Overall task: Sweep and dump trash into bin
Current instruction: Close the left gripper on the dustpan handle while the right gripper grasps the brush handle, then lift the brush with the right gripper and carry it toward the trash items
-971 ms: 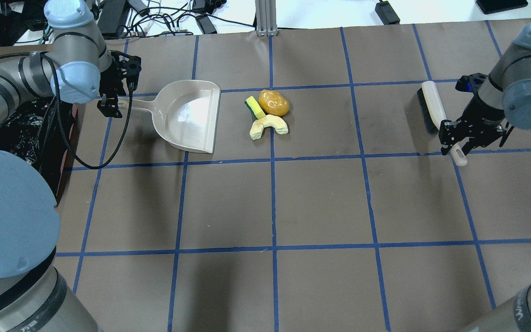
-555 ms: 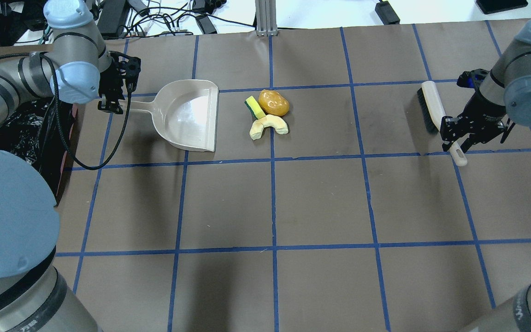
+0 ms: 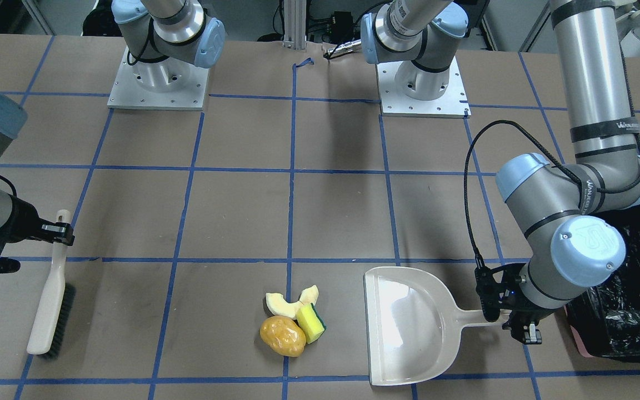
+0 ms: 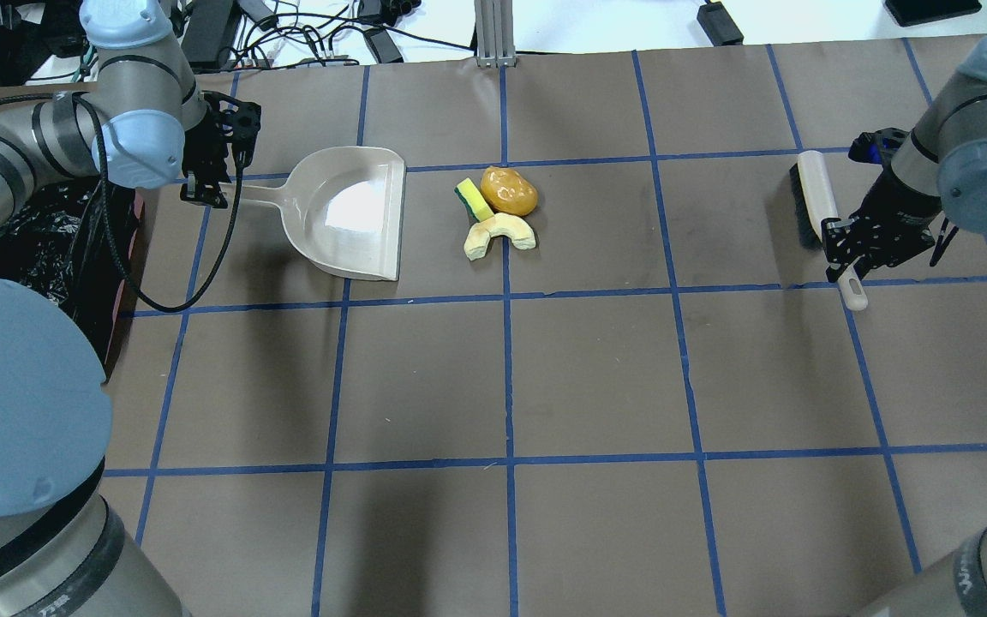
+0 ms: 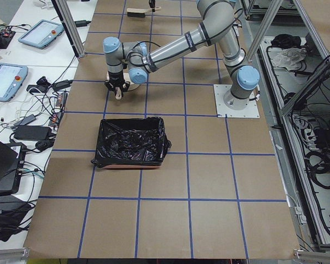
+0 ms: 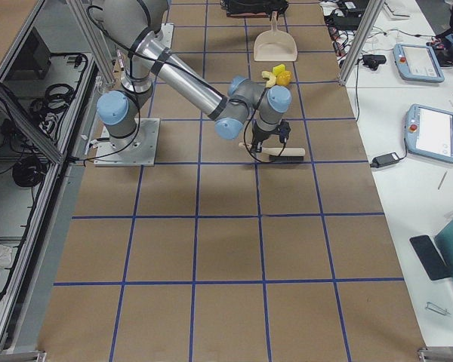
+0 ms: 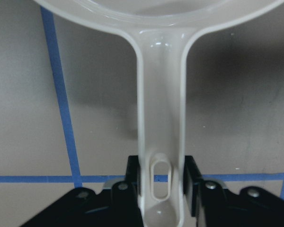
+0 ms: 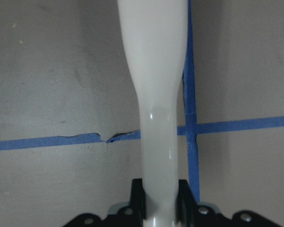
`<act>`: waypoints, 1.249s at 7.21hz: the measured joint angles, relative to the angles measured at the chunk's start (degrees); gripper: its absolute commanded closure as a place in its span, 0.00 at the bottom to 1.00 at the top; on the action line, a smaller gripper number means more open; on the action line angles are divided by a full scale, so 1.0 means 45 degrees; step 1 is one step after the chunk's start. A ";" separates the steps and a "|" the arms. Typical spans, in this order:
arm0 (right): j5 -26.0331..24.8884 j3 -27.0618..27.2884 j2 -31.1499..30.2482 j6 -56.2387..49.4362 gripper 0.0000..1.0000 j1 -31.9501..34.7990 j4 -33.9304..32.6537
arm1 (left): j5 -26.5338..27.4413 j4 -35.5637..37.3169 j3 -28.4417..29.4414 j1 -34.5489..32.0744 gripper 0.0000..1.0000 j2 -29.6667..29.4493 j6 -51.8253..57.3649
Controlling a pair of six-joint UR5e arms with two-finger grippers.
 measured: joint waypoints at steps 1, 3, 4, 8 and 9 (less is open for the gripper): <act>0.0000 -0.0060 -0.0030 -0.0002 1.00 0.0013 0.0067 | 0.0173 -0.0033 0.0009 -0.0075 0.88 -0.0023 -0.0005; 0.0012 -0.0692 -0.0103 0.0031 1.00 0.0670 0.0559 | 0.0374 -0.0058 0.0029 -0.0147 0.88 -0.0038 0.0003; 0.0040 -0.1168 -0.0097 0.0164 1.00 0.1372 0.0901 | 0.0396 -0.0081 0.0030 -0.0161 0.88 -0.0027 0.0003; 0.1792 -0.1665 0.0119 0.1920 1.00 0.3220 0.1179 | 0.0407 -0.0132 0.0019 -0.0178 0.89 -0.0037 0.0000; 0.2400 -0.1676 0.0305 0.3014 1.00 0.3681 0.1135 | 0.0407 -0.0139 0.0018 -0.0185 0.89 -0.0046 -0.0009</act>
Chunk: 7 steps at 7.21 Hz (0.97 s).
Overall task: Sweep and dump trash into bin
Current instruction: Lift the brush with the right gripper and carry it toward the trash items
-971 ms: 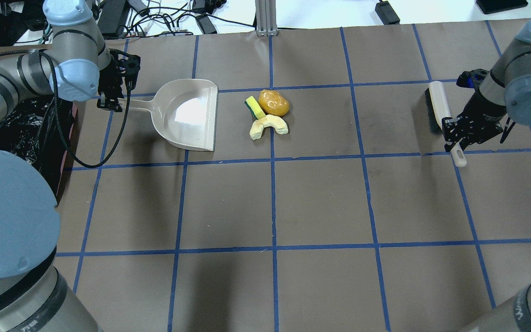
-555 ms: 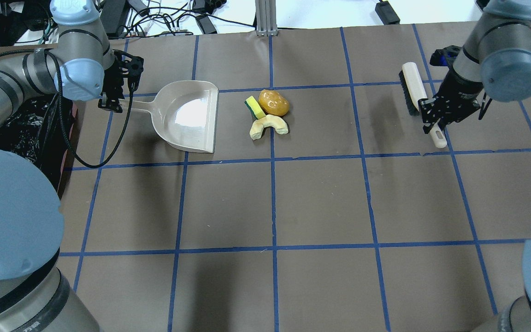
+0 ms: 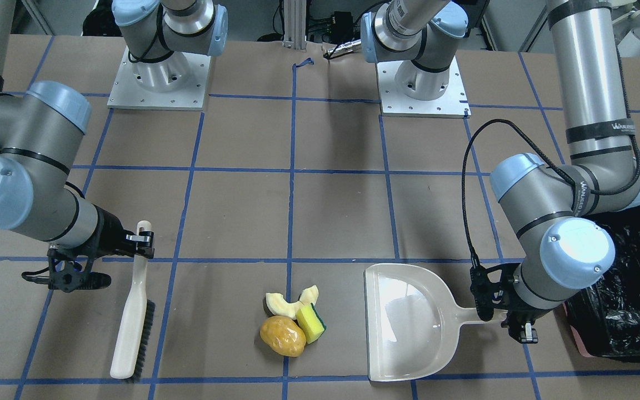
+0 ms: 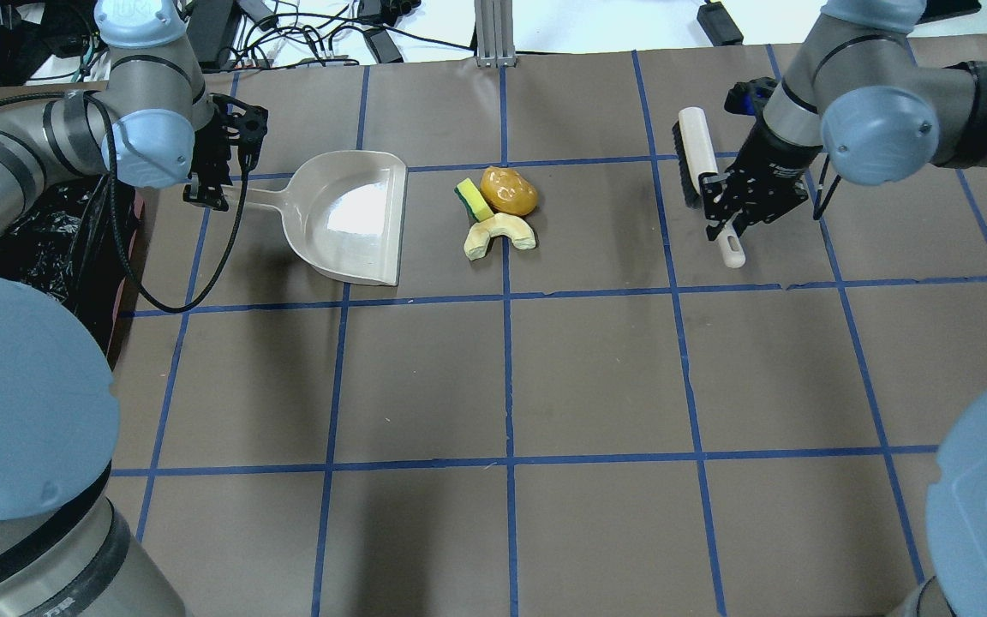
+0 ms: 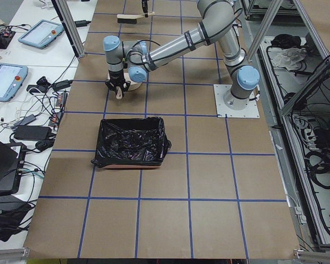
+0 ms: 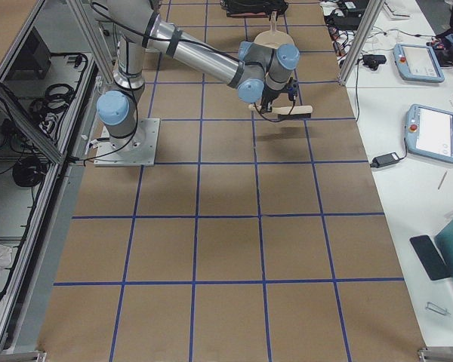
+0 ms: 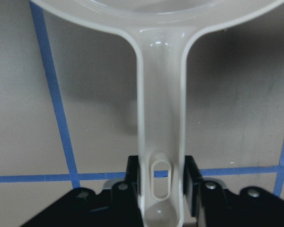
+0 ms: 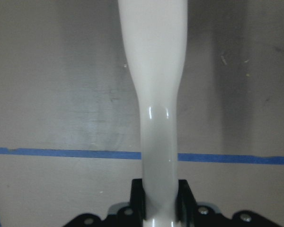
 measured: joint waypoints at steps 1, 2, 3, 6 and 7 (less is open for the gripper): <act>0.0548 -0.0022 0.0212 0.1136 1.00 0.0479 -0.0078 | 0.0004 -0.0008 0.0000 -0.0003 0.89 -0.0005 -0.0004; 0.0926 -0.0074 0.0370 0.2135 1.00 0.0931 -0.0169 | 0.0009 -0.0012 0.0000 -0.0004 0.89 -0.0006 -0.0006; 0.1116 -0.0143 0.0450 0.2932 1.00 0.1326 -0.0242 | 0.0005 -0.0014 0.0000 -0.0012 0.89 -0.0006 -0.0006; 0.1218 -0.0201 0.0507 0.4827 1.00 0.2618 -0.0331 | 0.0013 -0.0096 0.0000 -0.0009 0.89 0.0005 -0.0007; 0.1208 -0.0205 0.0530 0.5246 1.00 0.3043 -0.0354 | 0.0017 -0.0106 0.0000 -0.0006 0.89 0.0005 -0.0006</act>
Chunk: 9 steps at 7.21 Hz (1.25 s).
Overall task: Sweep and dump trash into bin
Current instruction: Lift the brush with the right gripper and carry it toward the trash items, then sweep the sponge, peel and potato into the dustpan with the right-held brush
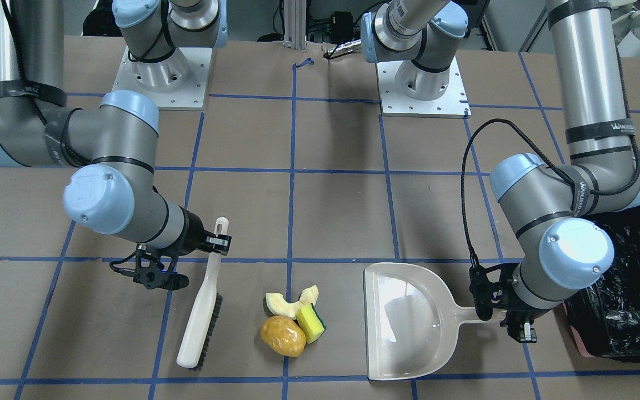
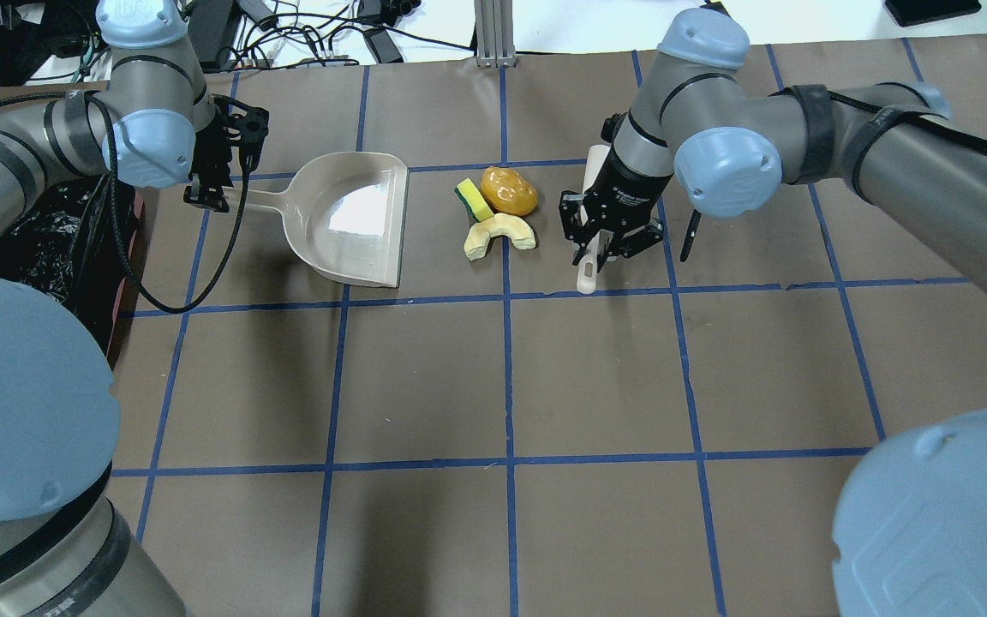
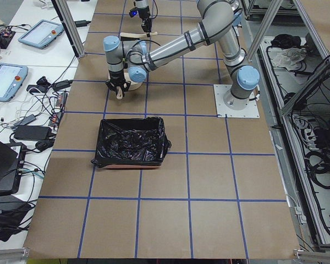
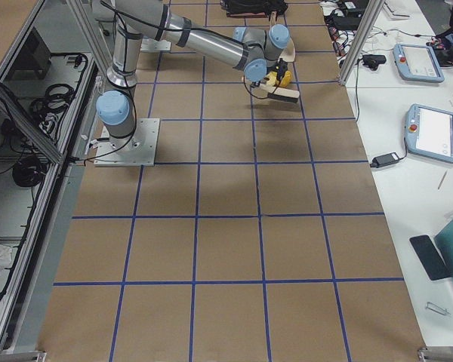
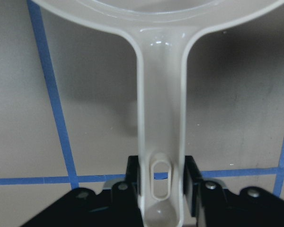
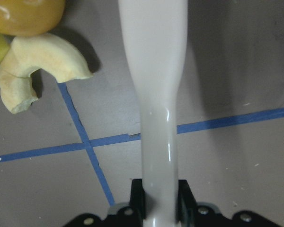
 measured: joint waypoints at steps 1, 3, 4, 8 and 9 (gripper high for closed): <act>-0.0041 0.0000 0.0026 0.0331 1.00 0.0320 -0.0015 | 0.0002 -0.0004 0.0000 0.0000 0.89 -0.0001 0.0000; -0.0166 0.0055 0.0040 0.0721 1.00 0.0801 -0.0024 | 0.0002 -0.0006 0.0000 0.0001 0.88 0.0002 0.0000; -0.0185 0.0081 0.0050 0.0912 1.00 0.0953 -0.0030 | 0.0008 -0.0006 0.0000 0.0001 0.89 0.0001 0.0000; -0.0308 -0.0169 0.0677 0.1741 1.00 0.1608 -0.1036 | 0.0065 -0.0025 0.0011 -0.0005 0.89 -0.0011 -0.0019; -0.0323 -0.0500 0.0929 0.2022 1.00 0.1799 -0.1192 | 0.0081 -0.0031 0.0016 -0.0004 0.89 -0.0009 -0.0024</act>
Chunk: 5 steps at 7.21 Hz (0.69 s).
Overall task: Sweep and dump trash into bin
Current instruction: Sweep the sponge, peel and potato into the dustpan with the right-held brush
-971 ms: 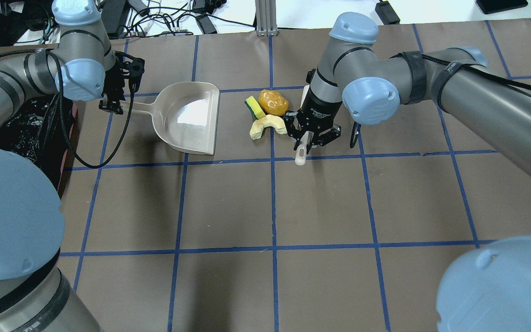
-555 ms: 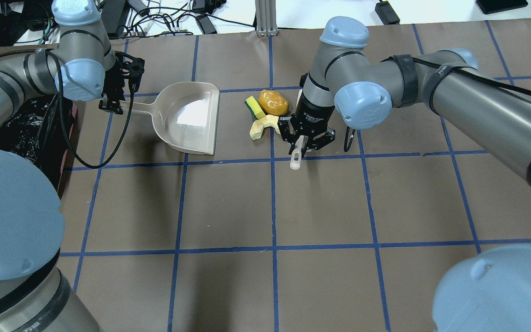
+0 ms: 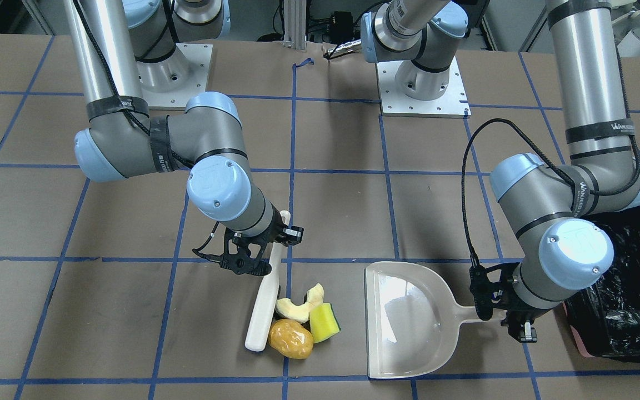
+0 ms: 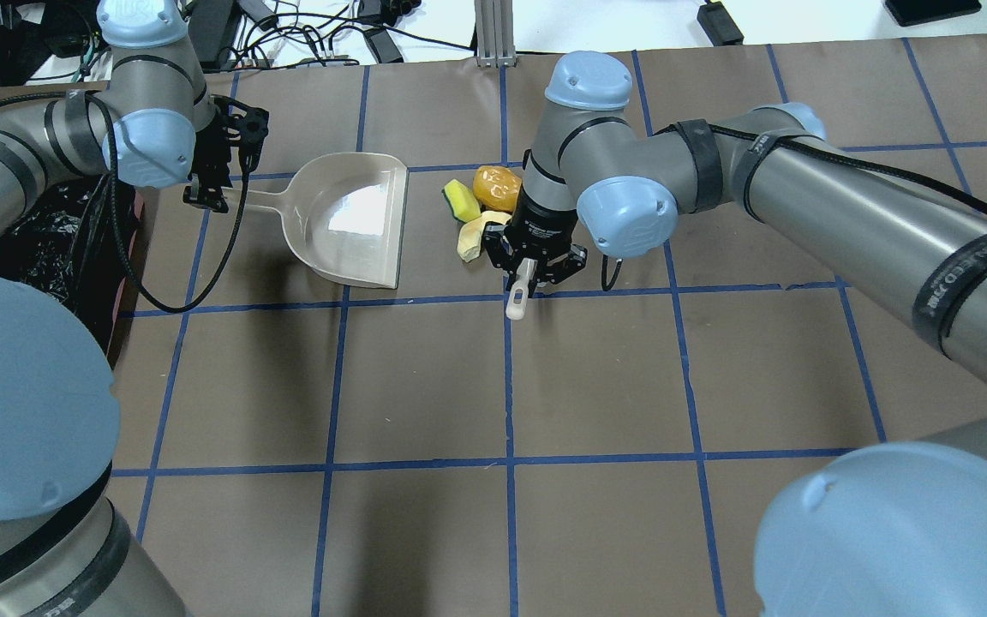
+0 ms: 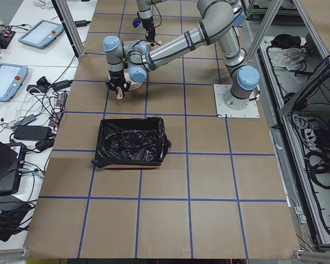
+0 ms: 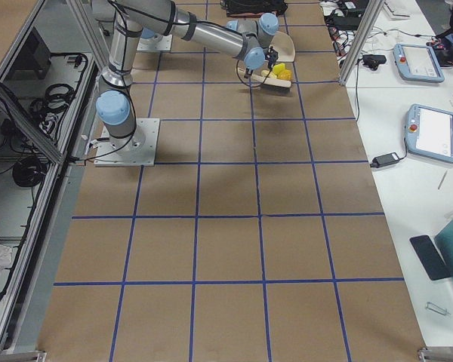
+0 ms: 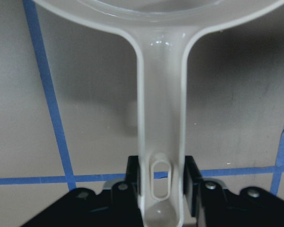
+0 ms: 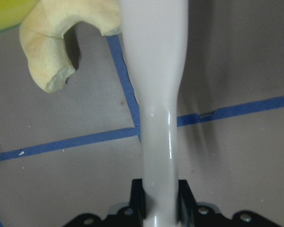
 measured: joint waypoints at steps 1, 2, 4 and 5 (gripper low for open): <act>-0.0003 -0.0438 0.0269 0.0356 1.00 0.0248 -0.0040 | 0.0011 -0.0013 0.0002 -0.0002 0.89 0.0007 -0.0008; 0.0008 -0.0948 0.0567 0.0779 1.00 0.0538 -0.0046 | 0.0017 -0.0024 0.0003 -0.0008 0.89 0.0009 -0.0013; 0.0047 -0.1845 0.1126 0.1564 1.00 0.1115 -0.0055 | 0.0020 -0.0033 0.0004 -0.0013 0.89 0.0000 -0.0015; 0.0059 -0.2120 0.1287 0.1907 1.00 0.1399 -0.0080 | 0.0020 -0.0034 0.0004 -0.0015 0.89 -0.0002 -0.0015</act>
